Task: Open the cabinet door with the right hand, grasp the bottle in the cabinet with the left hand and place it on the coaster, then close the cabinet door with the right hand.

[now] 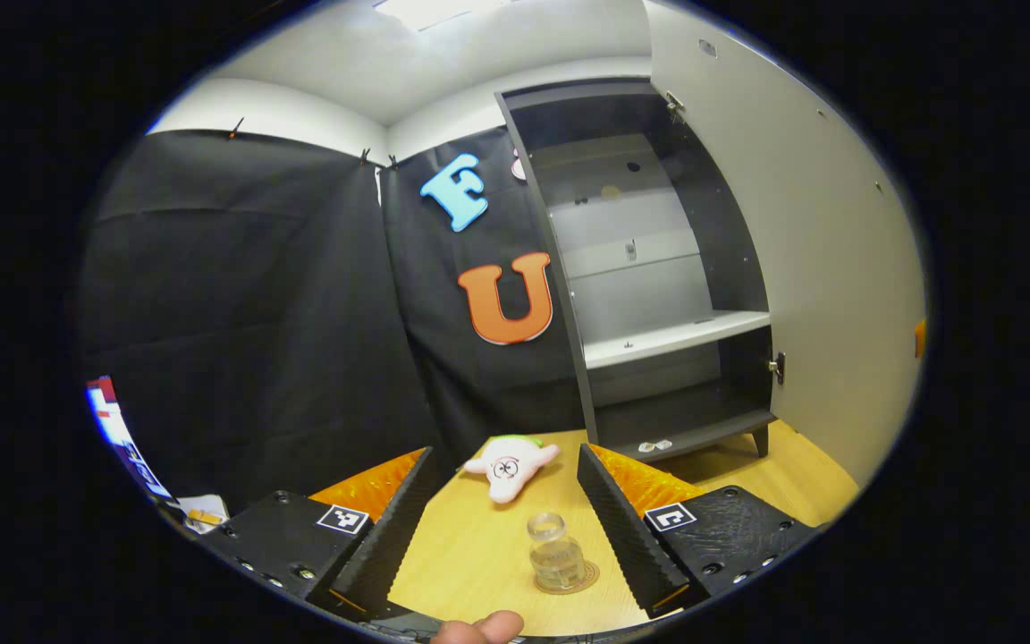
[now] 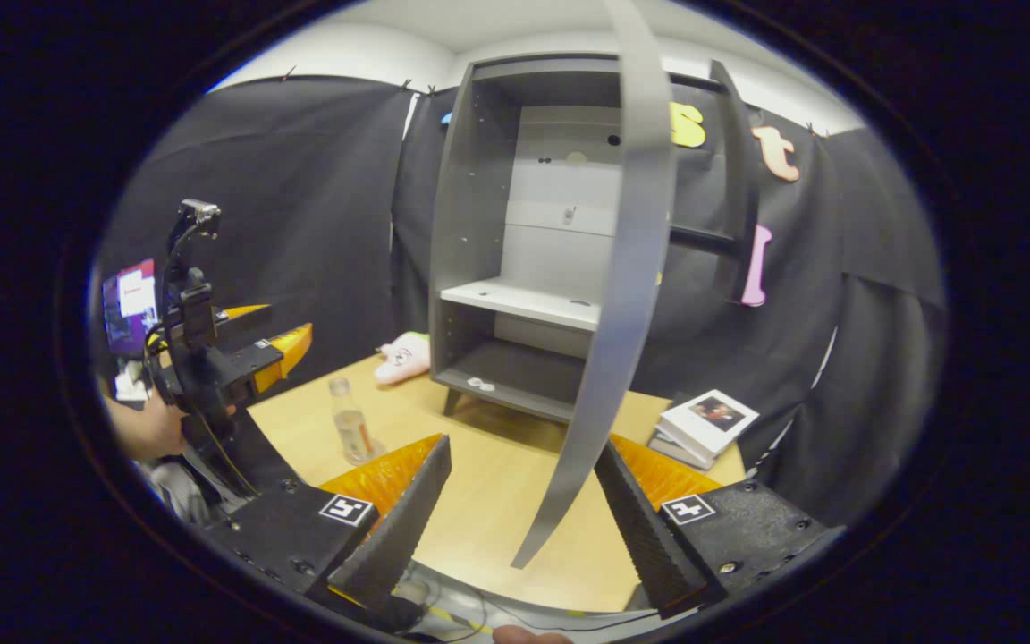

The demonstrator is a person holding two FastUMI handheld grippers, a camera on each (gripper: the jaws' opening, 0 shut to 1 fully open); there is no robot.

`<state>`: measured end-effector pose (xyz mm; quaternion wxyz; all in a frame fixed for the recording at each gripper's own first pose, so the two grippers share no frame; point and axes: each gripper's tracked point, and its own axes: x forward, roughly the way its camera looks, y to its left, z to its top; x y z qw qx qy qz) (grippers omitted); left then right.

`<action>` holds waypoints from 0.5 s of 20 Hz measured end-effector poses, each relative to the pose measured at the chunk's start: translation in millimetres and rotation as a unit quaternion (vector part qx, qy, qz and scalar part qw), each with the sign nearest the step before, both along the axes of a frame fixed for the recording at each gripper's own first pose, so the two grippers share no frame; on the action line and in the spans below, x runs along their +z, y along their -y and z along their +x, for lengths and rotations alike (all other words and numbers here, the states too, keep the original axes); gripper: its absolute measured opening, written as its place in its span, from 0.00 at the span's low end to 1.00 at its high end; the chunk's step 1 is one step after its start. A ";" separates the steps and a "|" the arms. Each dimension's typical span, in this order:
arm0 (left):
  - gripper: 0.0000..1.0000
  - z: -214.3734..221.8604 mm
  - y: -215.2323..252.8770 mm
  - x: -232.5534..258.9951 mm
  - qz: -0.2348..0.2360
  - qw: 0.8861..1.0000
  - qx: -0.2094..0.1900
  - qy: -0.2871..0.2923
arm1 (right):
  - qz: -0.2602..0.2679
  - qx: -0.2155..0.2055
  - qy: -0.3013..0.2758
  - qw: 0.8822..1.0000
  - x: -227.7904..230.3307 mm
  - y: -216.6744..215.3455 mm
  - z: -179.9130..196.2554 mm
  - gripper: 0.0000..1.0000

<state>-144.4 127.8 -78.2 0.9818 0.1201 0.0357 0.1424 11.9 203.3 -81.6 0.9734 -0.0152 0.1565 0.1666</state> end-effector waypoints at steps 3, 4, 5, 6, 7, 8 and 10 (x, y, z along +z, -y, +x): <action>0.96 15.4 8.9 29.9 0.003 1.000 -0.014 0.018 | 0.012 0.040 -0.002 0.999 2.2 -29.6 3.1 1.00; 0.96 27.4 16.9 25.4 -0.003 1.000 -0.023 0.014 | 0.011 0.051 -0.001 0.999 4.6 -38.1 5.0 1.00; 0.96 34.7 20.3 27.6 -0.009 0.999 -0.028 0.013 | 0.015 0.062 0.000 0.998 7.3 -45.3 6.8 1.00; 0.96 41.6 23.2 31.8 -0.014 0.999 -0.034 0.015 | 0.022 0.072 0.001 0.997 11.5 -53.6 10.9 1.00; 0.96 48.6 24.8 35.4 -0.016 0.999 -0.038 0.017 | 0.029 0.080 0.002 0.996 15.6 -61.7 19.0 1.00; 0.96 53.6 25.4 39.3 -0.016 0.999 -0.040 0.020 | 0.030 0.083 0.004 0.996 20.9 -68.3 26.9 1.00; 0.96 66.2 22.3 44.7 -0.015 0.999 -0.043 0.023 | 0.030 0.082 0.017 0.996 25.2 -72.4 41.0 1.00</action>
